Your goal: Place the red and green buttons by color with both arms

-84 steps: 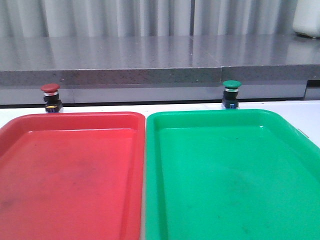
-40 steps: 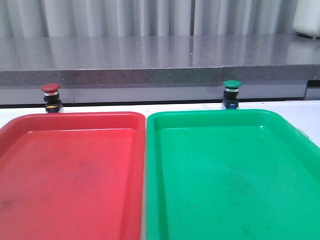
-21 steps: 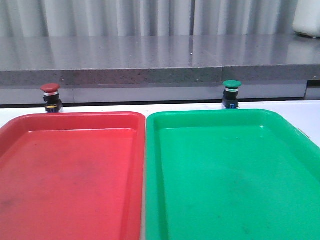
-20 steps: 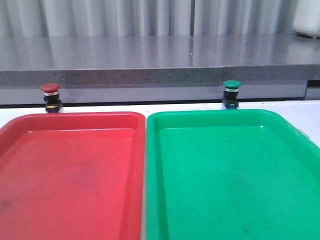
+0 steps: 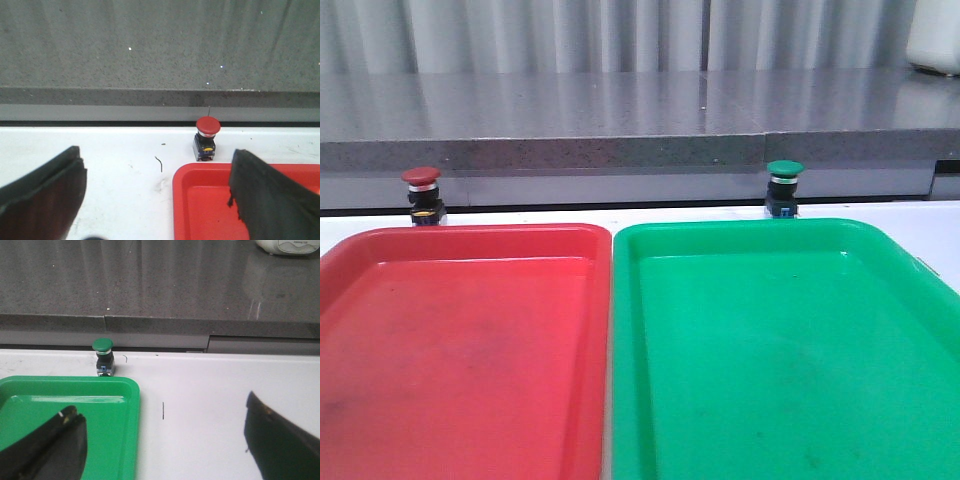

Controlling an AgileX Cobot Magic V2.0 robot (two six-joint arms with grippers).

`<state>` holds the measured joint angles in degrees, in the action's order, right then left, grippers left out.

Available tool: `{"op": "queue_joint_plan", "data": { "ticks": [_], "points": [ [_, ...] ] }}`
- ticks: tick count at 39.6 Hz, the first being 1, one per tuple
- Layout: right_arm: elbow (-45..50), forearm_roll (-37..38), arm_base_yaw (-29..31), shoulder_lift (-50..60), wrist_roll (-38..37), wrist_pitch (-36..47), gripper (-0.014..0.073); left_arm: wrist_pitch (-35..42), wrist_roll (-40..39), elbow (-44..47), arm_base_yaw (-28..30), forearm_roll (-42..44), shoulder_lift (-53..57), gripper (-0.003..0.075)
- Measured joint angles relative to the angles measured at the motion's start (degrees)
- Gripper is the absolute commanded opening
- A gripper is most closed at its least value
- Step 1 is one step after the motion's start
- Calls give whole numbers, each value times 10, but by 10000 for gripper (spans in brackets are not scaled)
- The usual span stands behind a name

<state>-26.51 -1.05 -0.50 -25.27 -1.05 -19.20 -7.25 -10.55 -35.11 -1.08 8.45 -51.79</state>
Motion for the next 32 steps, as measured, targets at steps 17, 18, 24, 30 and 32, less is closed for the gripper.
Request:
{"op": "queue_joint_plan", "data": {
  "ticks": [17, 18, 24, 30, 32],
  "points": [
    [0, 0, 0, 0, 0, 0, 652, -227, 0, -345, -77, -13, -356, 552],
    [0, 0, 0, 0, 0, 0, 652, -248, 0, -365, -77, -16, -378, 552],
    [0, 0, 0, 0, 0, 0, 652, -330, 0, -493, -77, -29, -479, 552],
    [0, 0, 0, 0, 0, 0, 652, -370, 0, -581, -78, -31, -567, 552],
    [0, 0, 0, 0, 0, 0, 652, -380, 0, -607, -79, -32, -594, 552]
  ]
}}
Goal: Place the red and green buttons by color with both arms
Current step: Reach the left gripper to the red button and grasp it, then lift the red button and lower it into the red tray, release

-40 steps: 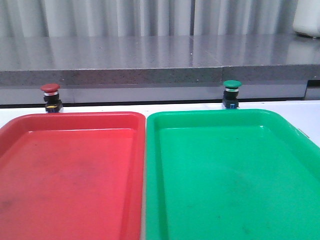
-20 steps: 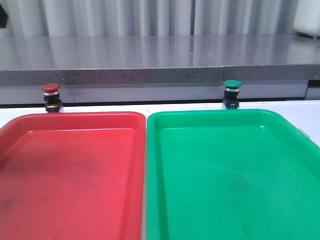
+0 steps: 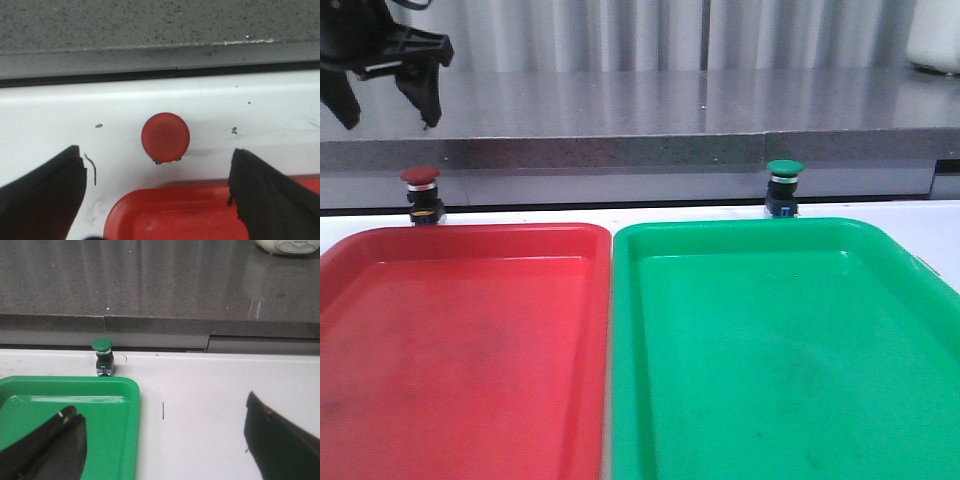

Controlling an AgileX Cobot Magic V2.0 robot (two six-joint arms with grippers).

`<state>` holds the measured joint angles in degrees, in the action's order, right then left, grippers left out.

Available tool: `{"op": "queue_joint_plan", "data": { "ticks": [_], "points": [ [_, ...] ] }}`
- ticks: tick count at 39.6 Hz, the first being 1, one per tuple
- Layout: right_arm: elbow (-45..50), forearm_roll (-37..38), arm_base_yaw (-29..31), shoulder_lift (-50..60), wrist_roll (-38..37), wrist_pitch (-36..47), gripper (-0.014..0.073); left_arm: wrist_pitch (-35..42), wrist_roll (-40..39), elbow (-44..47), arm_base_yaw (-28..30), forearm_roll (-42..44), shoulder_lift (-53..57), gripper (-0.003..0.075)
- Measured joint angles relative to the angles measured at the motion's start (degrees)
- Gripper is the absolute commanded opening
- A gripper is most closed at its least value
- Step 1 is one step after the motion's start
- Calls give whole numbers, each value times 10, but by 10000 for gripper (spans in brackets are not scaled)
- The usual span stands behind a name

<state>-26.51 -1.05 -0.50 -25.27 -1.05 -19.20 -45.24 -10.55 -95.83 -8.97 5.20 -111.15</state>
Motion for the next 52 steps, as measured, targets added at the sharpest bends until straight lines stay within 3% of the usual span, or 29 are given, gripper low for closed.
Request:
{"op": "queue_joint_plan", "data": {
  "ticks": [16, 19, 26, 31, 45, 52],
  "points": [
    [0, 0, 0, 0, 0, 0, 652, -8, 0, -66, -3, 0, -121, 523],
    [0, 0, 0, 0, 0, 0, 652, -6, 0, -66, -3, 0, -126, 449],
    [0, 0, 0, 0, 0, 0, 652, -6, 0, -66, -3, 0, -130, 193],
    [0, 0, 0, 0, 0, 0, 652, -6, 0, -67, -3, 0, -130, 92],
    [0, 0, 0, 0, 0, 0, 652, -16, 0, -65, -3, 0, -58, 83],
    [0, 0, 0, 0, 0, 0, 652, 13, 0, 8, -18, 0, 51, 83]
  ]
}}
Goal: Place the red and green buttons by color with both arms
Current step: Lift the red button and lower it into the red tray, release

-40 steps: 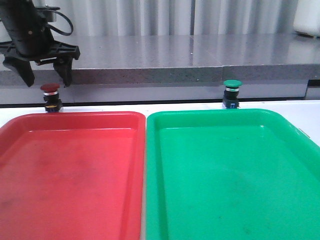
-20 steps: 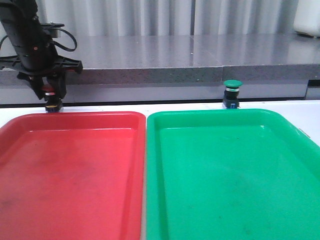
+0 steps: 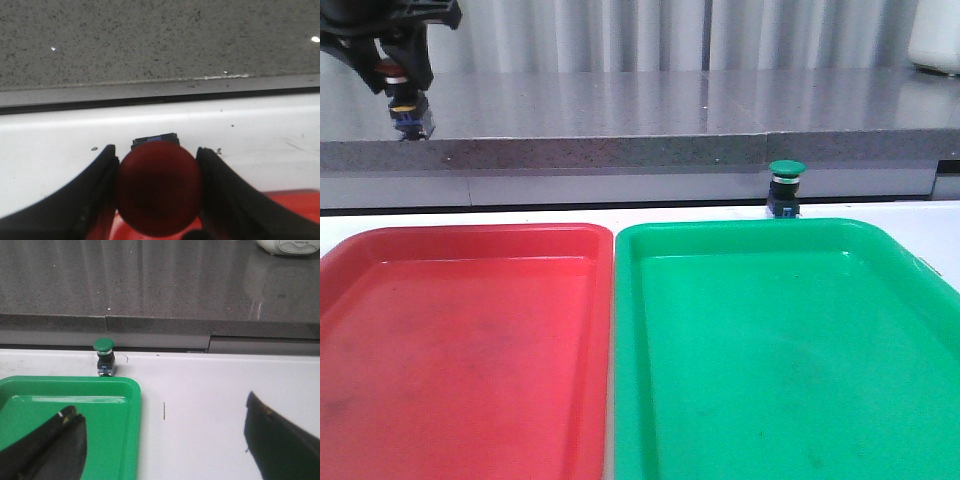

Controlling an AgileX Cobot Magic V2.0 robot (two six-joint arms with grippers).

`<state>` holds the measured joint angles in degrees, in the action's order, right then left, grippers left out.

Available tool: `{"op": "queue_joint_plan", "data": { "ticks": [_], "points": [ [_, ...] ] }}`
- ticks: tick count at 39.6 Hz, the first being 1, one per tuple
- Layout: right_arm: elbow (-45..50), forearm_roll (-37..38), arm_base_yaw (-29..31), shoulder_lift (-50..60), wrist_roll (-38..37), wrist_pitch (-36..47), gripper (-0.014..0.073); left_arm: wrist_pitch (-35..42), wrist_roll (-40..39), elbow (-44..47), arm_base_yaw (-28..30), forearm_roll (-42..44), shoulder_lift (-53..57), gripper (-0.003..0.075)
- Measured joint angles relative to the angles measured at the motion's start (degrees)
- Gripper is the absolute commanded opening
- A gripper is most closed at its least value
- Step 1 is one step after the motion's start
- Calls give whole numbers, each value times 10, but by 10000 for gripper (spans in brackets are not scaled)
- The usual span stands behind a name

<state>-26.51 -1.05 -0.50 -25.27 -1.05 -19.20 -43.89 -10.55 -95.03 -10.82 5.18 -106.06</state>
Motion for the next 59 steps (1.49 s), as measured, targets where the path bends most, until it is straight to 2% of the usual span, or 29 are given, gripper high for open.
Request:
{"op": "queue_joint_plan", "data": {
  "ticks": [9, 19, 26, 34, 43, 50, 59],
  "points": [
    [0, 0, 0, -1, 0, 0, 652, 75, -10, 195, -56, 0, 126, 83],
    [0, 0, 0, -1, 0, 0, 652, 90, -30, 360, -101, -4, 191, 85],
    [0, 0, 0, -1, 0, 0, 652, 150, -32, 440, -122, -29, 193, 85],
    [0, 0, 0, -1, 0, 0, 652, 217, -32, 479, -132, -39, 193, 91],
    [0, 0, 0, -1, 0, 0, 652, 220, -33, 483, -132, -39, 193, 221],
    [0, 0, 0, -1, 0, 0, 652, 190, -33, 483, -132, -39, 189, 298],
    [0, 0, 0, -1, 0, 0, 652, 184, -33, 483, -132, -39, 187, 518]
  ]
}}
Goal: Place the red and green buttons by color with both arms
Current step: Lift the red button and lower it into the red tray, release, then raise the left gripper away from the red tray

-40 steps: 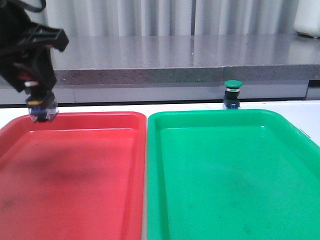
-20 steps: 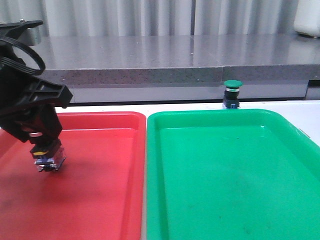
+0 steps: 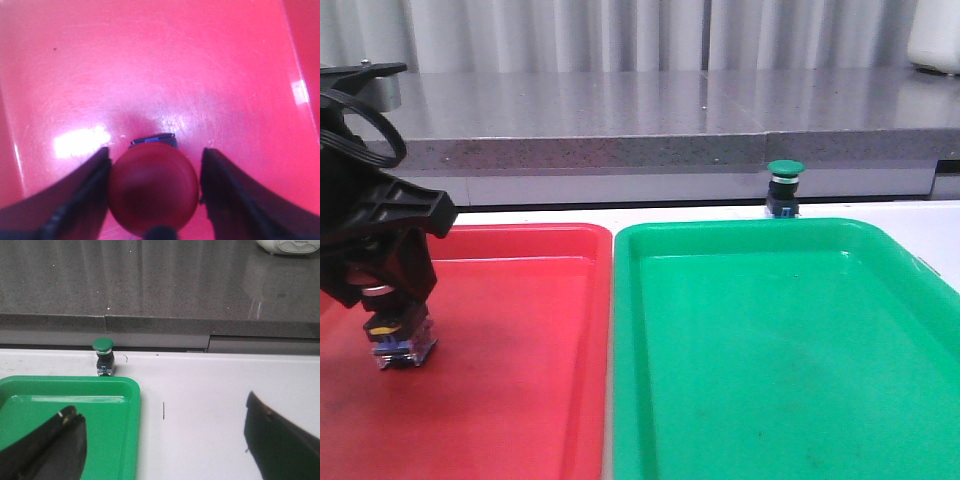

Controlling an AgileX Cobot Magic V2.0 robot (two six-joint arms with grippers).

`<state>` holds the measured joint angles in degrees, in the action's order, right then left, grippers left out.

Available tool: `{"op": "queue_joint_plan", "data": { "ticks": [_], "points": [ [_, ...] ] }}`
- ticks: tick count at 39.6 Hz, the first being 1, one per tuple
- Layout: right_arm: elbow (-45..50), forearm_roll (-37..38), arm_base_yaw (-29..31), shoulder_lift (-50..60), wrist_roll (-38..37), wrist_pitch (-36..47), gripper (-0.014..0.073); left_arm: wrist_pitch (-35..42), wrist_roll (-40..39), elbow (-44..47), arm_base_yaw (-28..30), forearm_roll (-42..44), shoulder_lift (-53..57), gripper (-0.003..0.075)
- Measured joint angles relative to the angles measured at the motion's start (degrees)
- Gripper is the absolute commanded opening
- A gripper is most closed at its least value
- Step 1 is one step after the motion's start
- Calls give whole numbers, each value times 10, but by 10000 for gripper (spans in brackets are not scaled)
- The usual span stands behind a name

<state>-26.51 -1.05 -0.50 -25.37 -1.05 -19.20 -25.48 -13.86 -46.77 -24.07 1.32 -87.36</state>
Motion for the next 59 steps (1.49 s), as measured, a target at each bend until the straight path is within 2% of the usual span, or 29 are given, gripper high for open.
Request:
{"op": "queue_joint_plan", "data": {
  "ticks": [4, 10, 12, 15, 19, 22, 24, 31, 37, 49, 59],
  "points": [
    [0, 0, 0, 0, 0, 0, 652, 0, 0, 0, 0, -6, 0, 554],
    [0, 0, 0, 0, 0, 0, 652, -12, 0, -16, 0, -13, 15, 549],
    [0, 0, 0, 0, 0, 0, 652, -15, 1, -25, 0, -13, 33, 522],
    [0, 0, 0, 0, 0, 0, 652, -17, 3, -36, 0, -7, 71, 421],
    [0, 0, 0, 0, 0, 0, 652, -25, 5, -40, 7, 6, 118, 195],
    [0, 0, 0, 0, 0, 0, 652, -40, 5, -41, 31, 10, 146, 50],
    [0, 0, 0, 0, 0, 0, 652, -48, 5, -39, 52, 12, 166, -18],
    [0, 0, 0, 0, 0, 0, 652, -56, 6, 3, 133, 14, 250, -20],
    [0, 0, 0, 0, 0, 0, 652, -37, 6, 77, 173, 17, 361, -20],
    [0, 0, 0, 0, 0, 0, 652, -13, 6, 217, 177, 17, 635, -20],
    [0, 0, 0, 0, 0, 0, 652, -5, 6, 276, 177, 17, 828, -20]
  ]
}}
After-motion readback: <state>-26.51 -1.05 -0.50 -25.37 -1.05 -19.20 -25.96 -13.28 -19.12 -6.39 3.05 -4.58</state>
